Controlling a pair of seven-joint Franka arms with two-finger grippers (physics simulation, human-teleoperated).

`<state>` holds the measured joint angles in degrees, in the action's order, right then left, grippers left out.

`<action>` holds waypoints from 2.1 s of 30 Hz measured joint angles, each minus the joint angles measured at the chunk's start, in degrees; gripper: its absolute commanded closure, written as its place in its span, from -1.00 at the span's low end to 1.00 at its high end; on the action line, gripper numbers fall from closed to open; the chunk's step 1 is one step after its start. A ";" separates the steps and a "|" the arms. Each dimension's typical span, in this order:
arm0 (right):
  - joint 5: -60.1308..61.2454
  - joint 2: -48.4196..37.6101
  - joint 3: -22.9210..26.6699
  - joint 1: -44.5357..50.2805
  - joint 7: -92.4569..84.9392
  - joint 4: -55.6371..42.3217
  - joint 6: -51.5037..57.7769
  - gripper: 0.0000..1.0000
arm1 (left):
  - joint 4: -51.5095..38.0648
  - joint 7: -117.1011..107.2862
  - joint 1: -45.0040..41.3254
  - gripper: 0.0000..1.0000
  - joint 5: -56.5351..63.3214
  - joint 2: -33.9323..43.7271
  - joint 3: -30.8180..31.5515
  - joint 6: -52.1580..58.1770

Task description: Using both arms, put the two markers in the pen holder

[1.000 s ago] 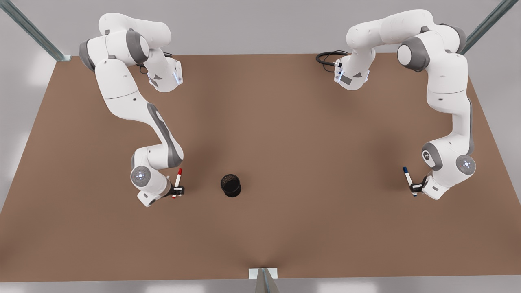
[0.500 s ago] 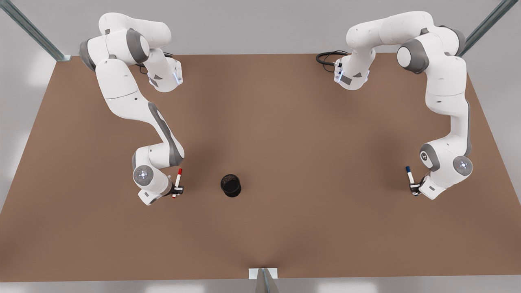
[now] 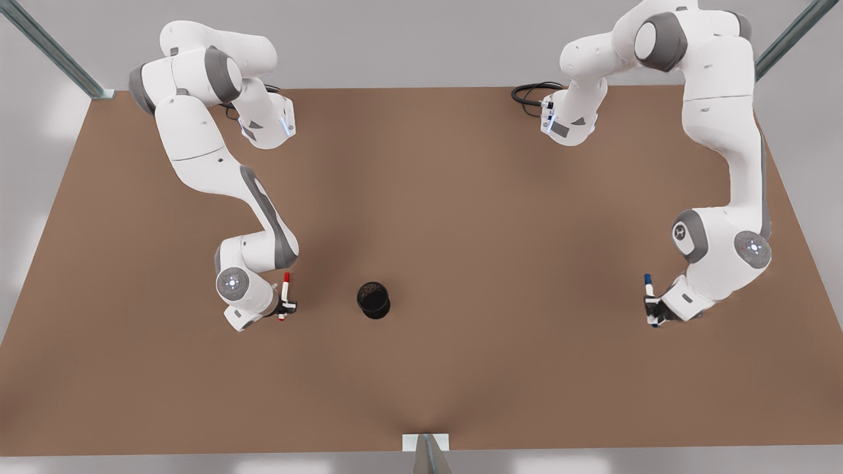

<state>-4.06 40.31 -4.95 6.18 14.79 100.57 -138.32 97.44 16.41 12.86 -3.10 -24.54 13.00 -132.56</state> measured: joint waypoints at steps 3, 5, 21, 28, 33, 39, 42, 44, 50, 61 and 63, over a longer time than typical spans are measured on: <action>0.26 -0.44 -0.07 0.00 -0.19 -0.24 0.16 0.56 | -3.86 -2.10 -3.03 0.57 -8.75 2.87 10.93 6.79; 0.43 -3.30 -0.42 -0.03 -0.41 -0.70 0.89 0.56 | -5.74 -3.67 -11.27 0.57 -15.67 1.90 12.95 6.66; 0.72 -15.14 -4.36 -0.32 -1.39 -7.85 12.21 0.57 | -24.32 -18.78 -42.29 0.57 -21.13 -24.49 9.14 -51.97; 0.73 -14.91 -4.36 -0.40 -1.51 -7.74 13.13 0.57 | -23.65 -21.48 -43.68 0.57 -18.69 -27.66 6.67 -61.58; 0.70 -14.85 -4.36 -0.46 -1.57 -7.73 13.37 0.57 | -23.94 -22.89 -56.79 -1.00 -18.17 -29.63 -6.27 -64.34; 0.69 -14.69 -4.36 -0.47 -1.62 -7.73 13.44 0.56 | -20.54 -18.24 -77.26 -1.00 -19.38 -30.38 -32.71 -66.08; 0.67 -14.62 -4.36 -0.47 -1.64 -7.72 13.45 0.56 | -17.83 -15.84 -73.74 -1.00 -30.78 -18.24 -33.84 -56.28; 0.66 -14.56 -4.40 0.29 -1.59 -8.76 13.43 0.56 | -19.66 -15.03 -64.08 -1.00 -34.34 -10.74 -37.49 -36.76; 0.90 -11.86 -7.07 7.63 -1.08 -17.69 4.15 0.56 | -26.27 -14.46 -41.34 -1.00 -14.07 4.57 -36.24 16.69; 0.38 -6.58 -7.46 14.62 0.23 -14.55 -20.04 0.55 | -22.55 -15.17 -23.26 -1.00 2.16 11.97 -14.76 43.15; -0.28 -6.37 -7.38 14.61 0.52 -11.47 -24.01 0.55 | -22.60 -15.26 -23.26 -1.00 2.48 12.05 -14.69 44.79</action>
<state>-4.34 33.94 -12.33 20.78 15.31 89.10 -162.33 74.84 1.15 -10.40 -0.62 -12.49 -1.70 -87.76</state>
